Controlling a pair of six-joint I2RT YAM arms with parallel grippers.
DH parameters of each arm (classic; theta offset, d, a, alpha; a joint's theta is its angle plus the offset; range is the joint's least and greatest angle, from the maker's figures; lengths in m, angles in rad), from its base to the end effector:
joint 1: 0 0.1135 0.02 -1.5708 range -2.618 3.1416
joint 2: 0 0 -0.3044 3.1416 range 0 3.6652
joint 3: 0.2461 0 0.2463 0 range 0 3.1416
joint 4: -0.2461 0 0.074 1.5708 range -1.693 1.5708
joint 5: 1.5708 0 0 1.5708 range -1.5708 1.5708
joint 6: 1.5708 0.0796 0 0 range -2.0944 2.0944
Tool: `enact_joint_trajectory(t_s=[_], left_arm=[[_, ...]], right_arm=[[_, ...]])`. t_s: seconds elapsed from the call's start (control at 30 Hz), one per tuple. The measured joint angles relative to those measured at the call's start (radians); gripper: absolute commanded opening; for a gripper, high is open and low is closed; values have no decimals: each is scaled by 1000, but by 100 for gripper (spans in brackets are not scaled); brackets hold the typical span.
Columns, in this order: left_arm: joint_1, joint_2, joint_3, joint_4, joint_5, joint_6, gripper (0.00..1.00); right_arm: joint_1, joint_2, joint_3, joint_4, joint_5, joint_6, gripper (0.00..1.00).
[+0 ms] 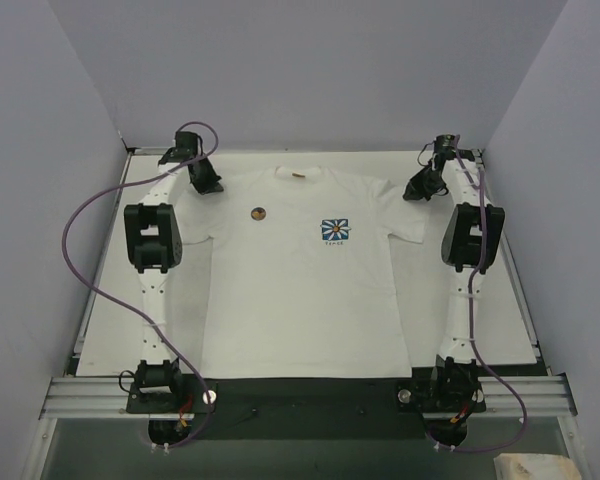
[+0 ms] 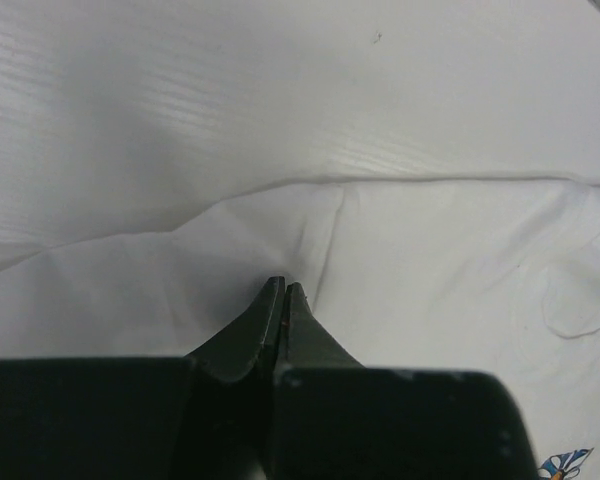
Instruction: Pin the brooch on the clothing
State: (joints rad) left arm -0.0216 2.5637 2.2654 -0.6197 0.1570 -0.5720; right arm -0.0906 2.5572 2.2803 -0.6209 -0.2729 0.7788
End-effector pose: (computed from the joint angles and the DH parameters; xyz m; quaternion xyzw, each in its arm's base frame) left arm 0.6132 -0.0257 0.1457 -0.2324 0.9156 -0.1645 0.2839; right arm 0.6134 -0.0342 0.1560 0.3531 0.8671 0.2312 0.2646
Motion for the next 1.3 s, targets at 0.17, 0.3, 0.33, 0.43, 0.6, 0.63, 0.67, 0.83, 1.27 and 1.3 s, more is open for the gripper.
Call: enact_joint_trajectory(t_s=[0.17,0.3,0.33,0.43,0.6,0.63,0.67,0.83,1.27,1.3], left_arm=[[-1,-135,-193,52,-8,4,6],[-1,-335,-385,124,-25,-2,21],[-1,-397,-434,144,-27,-5,24],[-1,-575,-560,208,-31,-12,44],[-1,-802,-730,320,-32,-26,71],[-1,-841,-768,336,-33,-29,77],[-1,-874,-802,346,-33,-31,79],[-1,-983,-925,362,-36,-38,86],[-1,-1218,-1105,375,-59,3,97],[-1,-1223,-1114,381,-59,5,97]], right_arm=[[14,-118,-103,-13,53,-56,0],[51,-305,-222,-11,123,-103,0],[66,-358,-250,-11,139,-112,0],[103,-507,-328,3,164,-134,3],[139,-719,-533,91,111,-163,21],[137,-751,-579,116,97,-164,25],[135,-780,-623,135,80,-167,35],[126,-901,-821,226,-6,-177,78],[125,-1183,-1050,392,-70,-166,100],[125,-1183,-1050,395,-70,-166,100]])
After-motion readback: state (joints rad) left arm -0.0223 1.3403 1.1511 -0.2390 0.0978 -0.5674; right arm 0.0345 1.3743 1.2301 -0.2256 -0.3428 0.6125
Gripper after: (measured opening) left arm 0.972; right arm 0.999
